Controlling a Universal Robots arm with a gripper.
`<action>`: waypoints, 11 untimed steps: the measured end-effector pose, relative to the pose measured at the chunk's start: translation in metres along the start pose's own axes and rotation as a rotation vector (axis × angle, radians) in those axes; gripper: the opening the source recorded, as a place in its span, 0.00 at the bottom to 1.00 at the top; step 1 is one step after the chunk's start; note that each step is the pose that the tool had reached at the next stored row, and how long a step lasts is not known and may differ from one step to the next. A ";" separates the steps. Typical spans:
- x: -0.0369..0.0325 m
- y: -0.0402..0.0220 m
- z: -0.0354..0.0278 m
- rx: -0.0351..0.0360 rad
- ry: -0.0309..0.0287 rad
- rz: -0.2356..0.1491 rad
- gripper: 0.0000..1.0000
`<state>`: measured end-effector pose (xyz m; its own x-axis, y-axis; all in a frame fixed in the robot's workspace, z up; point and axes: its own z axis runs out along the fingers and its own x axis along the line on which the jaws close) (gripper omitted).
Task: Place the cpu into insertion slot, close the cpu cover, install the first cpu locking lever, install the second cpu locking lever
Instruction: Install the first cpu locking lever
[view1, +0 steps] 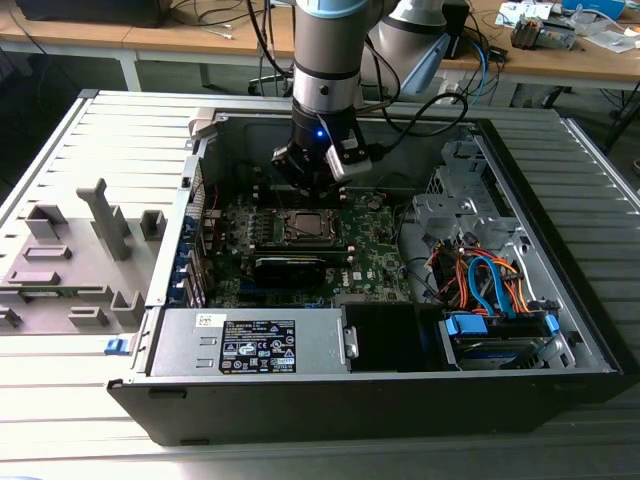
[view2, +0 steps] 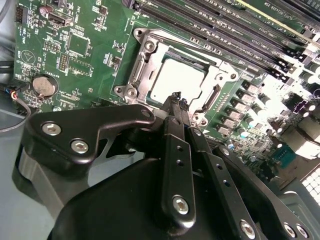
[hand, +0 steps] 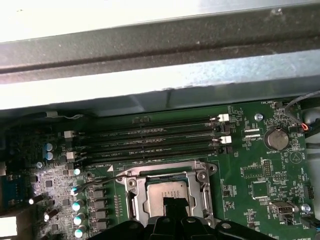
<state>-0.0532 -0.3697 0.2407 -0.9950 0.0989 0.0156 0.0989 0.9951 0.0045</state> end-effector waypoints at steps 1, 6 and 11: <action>0.0000 0.0000 0.0000 0.0000 0.0001 -0.004 0.11; 0.0000 0.0000 0.0000 -0.0005 0.0002 -0.018 0.11; 0.0000 0.0000 0.0000 -0.0002 0.0003 -0.042 0.11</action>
<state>-0.0532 -0.3697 0.2407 -0.9983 0.0569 0.0157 0.0570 0.9984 0.0053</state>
